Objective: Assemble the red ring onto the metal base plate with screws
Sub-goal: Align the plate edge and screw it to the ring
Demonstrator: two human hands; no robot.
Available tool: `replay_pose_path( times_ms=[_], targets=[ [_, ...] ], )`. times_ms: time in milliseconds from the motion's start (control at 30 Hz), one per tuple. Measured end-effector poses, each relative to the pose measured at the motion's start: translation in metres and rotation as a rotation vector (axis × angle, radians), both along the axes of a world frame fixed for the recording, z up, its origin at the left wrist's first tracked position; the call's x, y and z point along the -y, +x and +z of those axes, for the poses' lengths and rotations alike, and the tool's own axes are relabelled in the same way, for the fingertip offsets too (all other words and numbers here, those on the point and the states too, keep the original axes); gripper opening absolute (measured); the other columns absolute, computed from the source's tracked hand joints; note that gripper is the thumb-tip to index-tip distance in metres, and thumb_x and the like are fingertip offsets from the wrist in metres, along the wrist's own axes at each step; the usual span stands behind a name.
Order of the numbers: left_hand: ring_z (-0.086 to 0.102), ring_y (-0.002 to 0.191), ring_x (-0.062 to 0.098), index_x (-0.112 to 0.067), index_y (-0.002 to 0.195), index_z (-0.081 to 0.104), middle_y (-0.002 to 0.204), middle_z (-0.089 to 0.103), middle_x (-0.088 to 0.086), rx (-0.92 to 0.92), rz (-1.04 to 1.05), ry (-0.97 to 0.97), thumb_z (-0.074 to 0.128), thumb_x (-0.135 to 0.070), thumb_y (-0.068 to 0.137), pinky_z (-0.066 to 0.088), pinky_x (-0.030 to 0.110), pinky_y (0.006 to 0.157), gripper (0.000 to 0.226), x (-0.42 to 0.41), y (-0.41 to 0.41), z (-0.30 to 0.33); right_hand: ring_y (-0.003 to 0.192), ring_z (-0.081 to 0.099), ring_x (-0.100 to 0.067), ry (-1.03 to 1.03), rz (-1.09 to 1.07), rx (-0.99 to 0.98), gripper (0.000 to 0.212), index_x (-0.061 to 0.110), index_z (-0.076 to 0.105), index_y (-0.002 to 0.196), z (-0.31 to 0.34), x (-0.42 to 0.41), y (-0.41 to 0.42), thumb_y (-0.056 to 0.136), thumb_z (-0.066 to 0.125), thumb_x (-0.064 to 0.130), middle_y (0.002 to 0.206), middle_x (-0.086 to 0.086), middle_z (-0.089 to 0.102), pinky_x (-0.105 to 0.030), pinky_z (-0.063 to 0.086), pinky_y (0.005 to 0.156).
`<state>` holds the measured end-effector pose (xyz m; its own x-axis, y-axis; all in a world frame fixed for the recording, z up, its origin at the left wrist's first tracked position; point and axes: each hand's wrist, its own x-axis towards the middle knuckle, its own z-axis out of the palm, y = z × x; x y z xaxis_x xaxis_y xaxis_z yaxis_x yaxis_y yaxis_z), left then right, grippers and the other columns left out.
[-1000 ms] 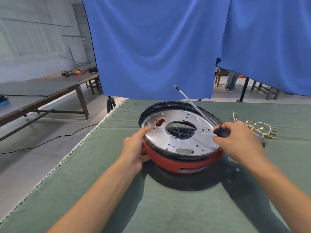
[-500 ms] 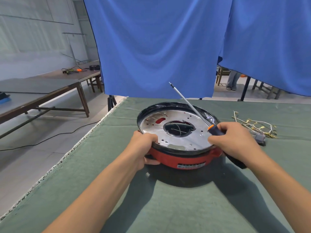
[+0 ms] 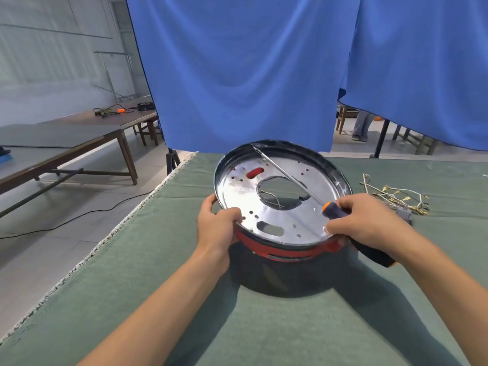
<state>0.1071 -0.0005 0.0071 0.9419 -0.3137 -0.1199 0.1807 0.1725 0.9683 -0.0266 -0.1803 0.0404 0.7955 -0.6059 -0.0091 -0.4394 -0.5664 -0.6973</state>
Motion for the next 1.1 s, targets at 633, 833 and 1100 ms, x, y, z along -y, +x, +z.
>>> replay_pose_path(
  times_ms=[633,833,1100],
  targets=[
    [0.067,0.093,0.018,-0.029,0.127,0.055,0.114,0.069,0.000,0.093,-0.108,-0.177,0.056,-0.028,0.089,0.052,0.025,0.061,0.037,0.000,-0.004,-0.003,0.070,0.061,-0.026,-0.253,-0.034,0.012,0.016,0.014,0.063,0.079,-0.010,0.008,0.005,0.065,0.064,0.006,0.074,-0.006,0.064,-0.036,0.051,0.062],
    [0.066,0.088,0.024,-0.023,0.109,0.063,0.102,0.070,0.007,0.146,-0.190,-0.287,0.062,-0.016,0.065,0.052,0.034,0.068,0.044,0.000,-0.006,-0.001,0.066,0.057,-0.031,-0.211,-0.015,0.043,0.014,0.012,0.062,0.078,-0.013,0.016,0.004,0.067,0.062,0.004,0.076,-0.010,0.066,-0.036,0.050,0.060],
    [0.063,0.111,0.027,-0.019,0.134,0.050,0.120,0.067,0.009,0.182,-0.198,-0.253,0.060,-0.020,0.070,0.046,0.050,0.101,0.065,-0.004,-0.001,0.006,0.059,0.053,-0.025,-0.236,-0.034,0.040,0.012,0.013,0.059,0.072,-0.012,0.027,-0.002,0.067,0.062,0.003,0.068,-0.009,0.062,-0.031,0.039,0.054]
  ],
)
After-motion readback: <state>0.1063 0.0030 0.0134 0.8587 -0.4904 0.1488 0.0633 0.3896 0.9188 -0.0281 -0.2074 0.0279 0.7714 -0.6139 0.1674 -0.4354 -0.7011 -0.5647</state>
